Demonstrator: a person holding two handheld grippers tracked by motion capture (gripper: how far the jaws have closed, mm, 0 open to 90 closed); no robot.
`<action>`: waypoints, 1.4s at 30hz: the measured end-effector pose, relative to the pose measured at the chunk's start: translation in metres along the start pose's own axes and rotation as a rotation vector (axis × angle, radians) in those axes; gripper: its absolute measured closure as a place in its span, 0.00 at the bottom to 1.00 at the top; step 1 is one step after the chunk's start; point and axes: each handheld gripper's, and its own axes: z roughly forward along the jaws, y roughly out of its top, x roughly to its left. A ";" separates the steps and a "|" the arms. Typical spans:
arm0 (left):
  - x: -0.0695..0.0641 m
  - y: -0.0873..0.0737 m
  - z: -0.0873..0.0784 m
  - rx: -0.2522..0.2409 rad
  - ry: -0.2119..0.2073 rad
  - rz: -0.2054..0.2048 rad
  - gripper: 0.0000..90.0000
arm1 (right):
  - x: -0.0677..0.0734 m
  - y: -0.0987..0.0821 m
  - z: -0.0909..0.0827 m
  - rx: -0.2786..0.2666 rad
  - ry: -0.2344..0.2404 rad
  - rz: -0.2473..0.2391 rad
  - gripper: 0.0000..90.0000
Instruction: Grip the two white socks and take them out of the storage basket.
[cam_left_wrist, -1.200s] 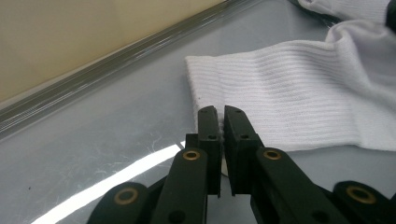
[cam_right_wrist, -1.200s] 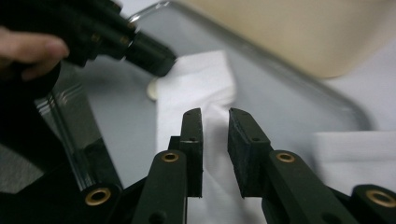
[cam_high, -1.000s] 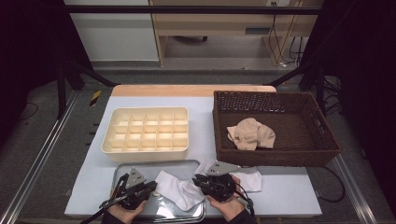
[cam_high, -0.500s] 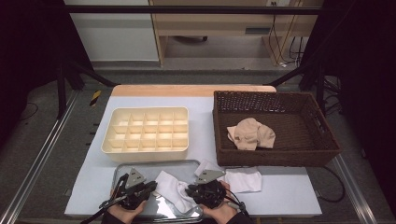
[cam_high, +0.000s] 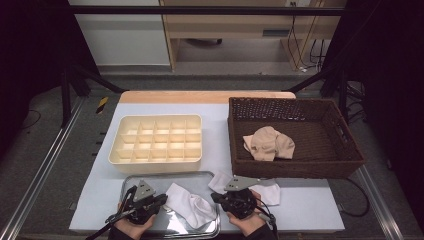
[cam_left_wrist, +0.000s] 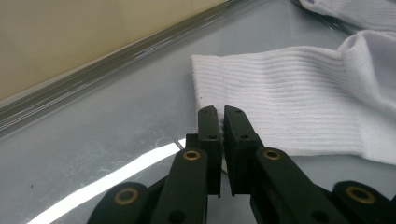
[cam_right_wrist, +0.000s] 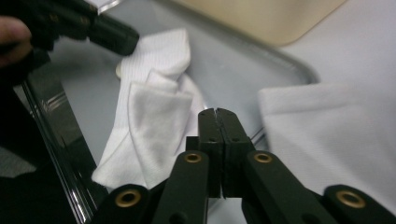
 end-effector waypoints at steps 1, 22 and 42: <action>0.000 0.000 0.000 0.000 0.000 0.000 0.95 | 0.000 0.000 0.000 0.000 0.000 0.000 0.98; 0.003 -0.001 -0.003 0.000 0.010 -0.005 0.95 | 0.004 -0.002 -0.020 -0.021 -0.097 -0.006 0.98; 0.007 -0.001 -0.004 -0.034 0.018 -0.012 0.85 | -0.051 -0.021 -0.036 -0.004 -0.293 0.122 0.76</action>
